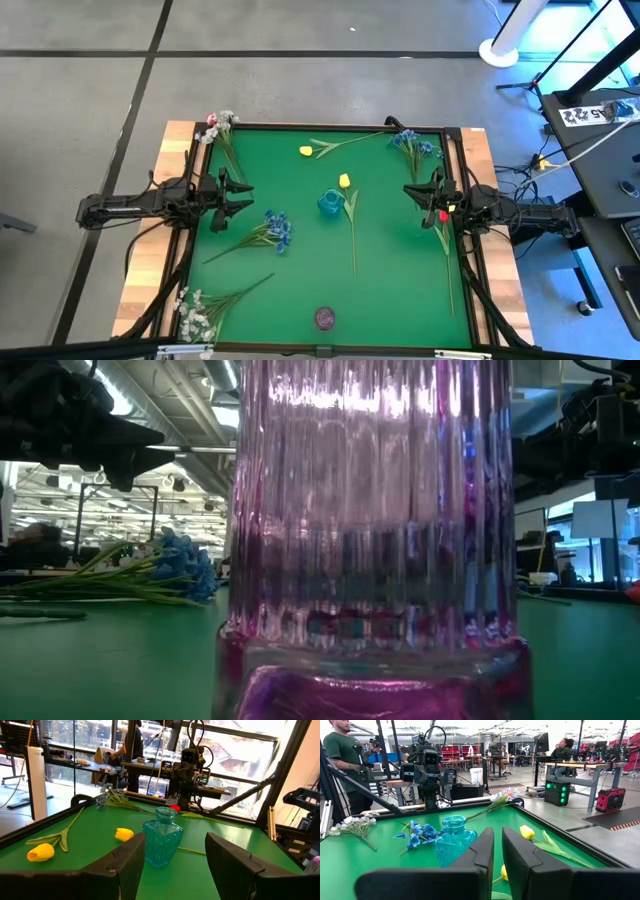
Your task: Sort flowers into vase by color
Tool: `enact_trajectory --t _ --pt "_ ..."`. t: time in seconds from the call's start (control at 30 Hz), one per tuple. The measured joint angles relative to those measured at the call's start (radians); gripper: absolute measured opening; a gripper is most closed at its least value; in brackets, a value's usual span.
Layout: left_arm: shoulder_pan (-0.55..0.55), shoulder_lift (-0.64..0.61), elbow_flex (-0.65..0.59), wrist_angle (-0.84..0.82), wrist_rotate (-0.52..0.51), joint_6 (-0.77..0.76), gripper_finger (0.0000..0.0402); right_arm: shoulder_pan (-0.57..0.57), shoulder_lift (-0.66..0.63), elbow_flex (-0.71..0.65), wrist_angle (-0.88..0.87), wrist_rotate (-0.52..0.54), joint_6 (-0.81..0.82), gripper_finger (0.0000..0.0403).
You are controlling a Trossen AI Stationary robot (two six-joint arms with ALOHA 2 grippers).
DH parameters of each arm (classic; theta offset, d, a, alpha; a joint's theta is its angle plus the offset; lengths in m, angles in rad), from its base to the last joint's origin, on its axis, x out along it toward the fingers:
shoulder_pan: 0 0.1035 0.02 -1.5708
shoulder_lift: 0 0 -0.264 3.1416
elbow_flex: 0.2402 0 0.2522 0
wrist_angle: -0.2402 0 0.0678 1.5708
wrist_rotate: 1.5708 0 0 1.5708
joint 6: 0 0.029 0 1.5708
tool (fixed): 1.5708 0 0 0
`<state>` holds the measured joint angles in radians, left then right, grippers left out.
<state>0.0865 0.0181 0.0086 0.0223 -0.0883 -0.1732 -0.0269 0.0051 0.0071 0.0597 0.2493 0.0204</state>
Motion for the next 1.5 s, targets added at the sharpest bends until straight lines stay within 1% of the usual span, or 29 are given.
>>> enact_trajectory --t 0.1,0.13,0.23,0.3,0.33,0.4,0.5,0.6,0.67,0.73,0.8,0.87,0.93,1.03,1.13,1.2,1.27,1.37,1.4,1.47,1.5 --pt "0.0 0.0 0.0 0.0 0.0 0.0 0.0202 0.0 0.0 0.0 0.003 -0.001 0.005 0.004" --pt "0.0 0.0 0.0 0.0 0.0 0.0 0.0202 0.0 0.0 0.0 0.012 -0.007 0.032 0.004" --pt "0.0 0.0 0.0 0.0 0.0 0.0 0.0202 0.0 0.001 0.0 0.126 -0.025 0.23 0.004" --pt "0.0 0.0 0.0 0.0 0.0 0.0 0.0202 0.0 0.004 0.0 0.198 -0.004 0.34 0.004" --pt "0.0 0.0 0.0 0.0 0.0 0.0 0.0202 0.0 0.014 0.0 0.227 0.02 0.359 0.004" --pt "0.0 0.0 0.0 0.0 0.0 0.0 0.0202 0.0 0.053 0.008 0.24 0.063 0.34 0.004" --pt "0.0 0.0 0.0 0.0 0.0 0.0 0.0202 0.0 0.109 0.047 0.222 0.073 0.232 0.004" --pt "0.0 0.0 0.0 0.0 0.0 0.0 0.0202 0.0 0.184 0.128 0.255 0.075 0.157 0.004" --pt "0.0 0.0 0.0 0.0 0.0 0.0 0.0202 0.0 0.248 0.183 0.232 0.075 0.12 0.004" --pt "0.0 0.0 0.0 0.0 0.0 0.0 0.0202 0.0 0.328 0.266 0.226 0.092 0.069 0.004" --pt "0.0 0.0 0.0 0.0 0.0 0.0 0.0202 0.0 0.416 0.368 0.168 0.144 0.037 0.004" --pt "0.0 0.0 0.0 0.0 0.0 0.0 0.0202 0.0 0.505 0.482 0.032 0.23 0.035 0.004" --pt "0.0 0.0 0.0 0.0 0.0 0.0 0.0202 -0.002 0.627 0.62 -0.109 0.313 0.057 0.004" --pt "0.0 0.0 0.0 0.0 0.0 0.0 0.0202 -0.031 0.813 0.802 -0.353 0.418 0.183 0.004" --pt "0.0 0.0 0.0 0.0 0.0 0.0 0.0202 -0.079 1.011 0.978 -0.533 0.427 0.343 0.004" --pt "0.0 0.0 0.0 0.0 0.0 0.0 0.0202 -0.12 1.117 1.086 -0.664 0.374 0.516 0.0043" --pt "0.0 0.0 0.0 0.0 0.0 0.0 0.0202 -0.164 1.232 1.188 -0.728 0.26 0.605 0.0058" --pt "0.0 0.0 0.0 0.0 -0.001 0.0 0.0202 -0.191 1.395 1.284 -0.806 0.03 0.665 0.0101" --pt "0.0 0.0 0.0 0.0 0.0 0.0 0.0202 -0.191 1.444 1.304 -0.8 -0.046 0.679 0.012" --pt "0.0 0.0 0.0 0.0 -0.001 0.0 0.0202 -0.188 1.53 1.33 -0.787 -0.186 0.663 0.0156" --pt "0.0 0.0 0.0 0.0 0.0 0.0 0.0202 -0.186 1.568 1.335 -0.786 -0.233 0.638 0.0174"
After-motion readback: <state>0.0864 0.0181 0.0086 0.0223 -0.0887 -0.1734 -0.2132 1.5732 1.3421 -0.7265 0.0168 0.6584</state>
